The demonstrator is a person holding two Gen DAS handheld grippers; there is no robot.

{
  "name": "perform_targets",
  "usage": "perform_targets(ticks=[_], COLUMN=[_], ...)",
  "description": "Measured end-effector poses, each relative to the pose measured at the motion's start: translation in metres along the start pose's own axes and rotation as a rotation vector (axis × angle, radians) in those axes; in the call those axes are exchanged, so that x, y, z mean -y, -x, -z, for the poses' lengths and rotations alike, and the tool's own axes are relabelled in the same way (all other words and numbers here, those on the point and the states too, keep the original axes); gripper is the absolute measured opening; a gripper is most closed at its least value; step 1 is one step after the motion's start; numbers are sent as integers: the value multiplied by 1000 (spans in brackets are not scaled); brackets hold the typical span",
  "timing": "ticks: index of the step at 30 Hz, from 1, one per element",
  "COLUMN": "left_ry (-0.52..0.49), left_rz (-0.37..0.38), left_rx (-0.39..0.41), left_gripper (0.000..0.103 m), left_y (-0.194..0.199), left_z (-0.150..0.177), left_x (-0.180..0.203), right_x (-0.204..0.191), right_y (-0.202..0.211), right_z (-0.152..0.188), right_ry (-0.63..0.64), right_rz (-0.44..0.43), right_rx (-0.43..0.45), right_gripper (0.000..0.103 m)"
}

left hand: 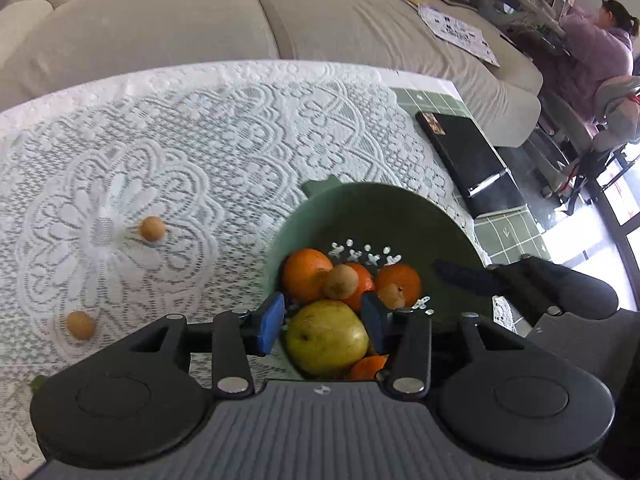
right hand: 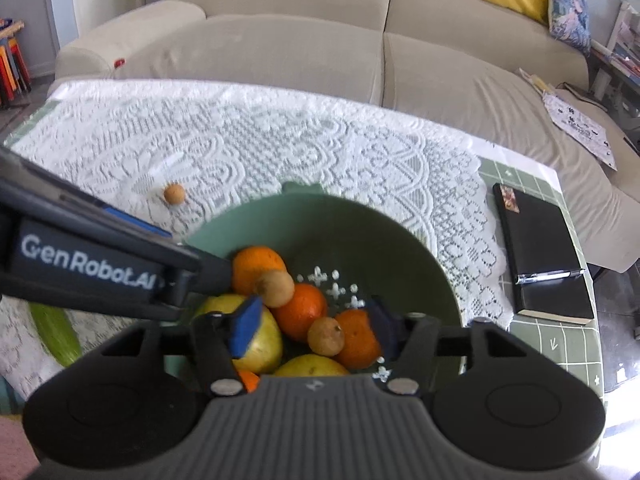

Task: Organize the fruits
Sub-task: 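Open the right tool over the colander while the left tool releases its kiwi inside, then withdraw both tools from the colander toward the two remaining kiwis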

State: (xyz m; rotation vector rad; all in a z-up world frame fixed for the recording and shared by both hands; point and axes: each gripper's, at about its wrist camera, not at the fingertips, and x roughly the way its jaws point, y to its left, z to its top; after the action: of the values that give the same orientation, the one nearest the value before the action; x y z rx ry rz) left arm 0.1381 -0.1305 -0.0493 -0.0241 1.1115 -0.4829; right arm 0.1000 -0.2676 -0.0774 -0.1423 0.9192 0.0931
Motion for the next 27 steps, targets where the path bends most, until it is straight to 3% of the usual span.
perform_targets(ticks=[9, 13, 20, 27], left_ry=[34, 61, 148, 221], left_rz=[-97, -130, -117, -113], left_rx=[40, 66, 115, 131], left_gripper=[52, 52, 52, 52], left_y=[33, 46, 60, 60], left_z=[13, 19, 30, 40], left_x=[-35, -55, -95, -127], right_x=[-32, -50, -80, -103], right_y=[19, 20, 19, 11], right_z=[-15, -20, -27, -33], right_ry=[-33, -25, -8, 63], right_rz=[-58, -92, -122, -151], right_rx=[41, 36, 51, 53], right_gripper=[78, 78, 78, 67])
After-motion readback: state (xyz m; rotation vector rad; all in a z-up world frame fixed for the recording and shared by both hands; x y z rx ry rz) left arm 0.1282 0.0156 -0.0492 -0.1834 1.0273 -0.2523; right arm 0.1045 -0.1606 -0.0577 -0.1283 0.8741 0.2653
